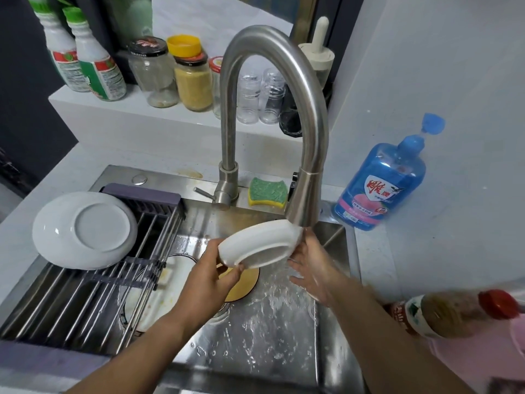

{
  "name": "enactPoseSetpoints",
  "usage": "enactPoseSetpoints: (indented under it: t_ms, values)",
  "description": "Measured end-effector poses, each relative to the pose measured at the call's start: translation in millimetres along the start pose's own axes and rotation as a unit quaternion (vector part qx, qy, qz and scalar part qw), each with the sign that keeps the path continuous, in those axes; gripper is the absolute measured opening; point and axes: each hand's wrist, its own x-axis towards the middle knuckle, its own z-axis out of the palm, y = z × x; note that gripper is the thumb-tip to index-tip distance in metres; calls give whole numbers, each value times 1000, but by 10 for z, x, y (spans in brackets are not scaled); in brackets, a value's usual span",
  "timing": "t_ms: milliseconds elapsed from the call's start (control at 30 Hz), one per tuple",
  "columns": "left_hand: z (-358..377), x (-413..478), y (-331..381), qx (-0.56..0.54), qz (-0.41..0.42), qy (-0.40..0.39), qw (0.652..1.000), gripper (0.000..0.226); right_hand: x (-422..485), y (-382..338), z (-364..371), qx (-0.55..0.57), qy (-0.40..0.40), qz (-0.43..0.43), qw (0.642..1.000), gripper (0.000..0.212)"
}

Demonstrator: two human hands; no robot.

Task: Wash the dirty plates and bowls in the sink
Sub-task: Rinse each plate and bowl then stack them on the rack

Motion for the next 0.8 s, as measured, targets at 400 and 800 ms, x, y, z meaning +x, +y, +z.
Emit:
enactPoseSetpoints:
  t_ms: [400,800]
  values:
    - [-27,18,-13,-83,-59,21,995,69,-227,348,99,-69,117,-213,968,18]
    - [-736,-175,-140,-64,-90,122,986,67,-56,636,781,-122,89,-190,970,42]
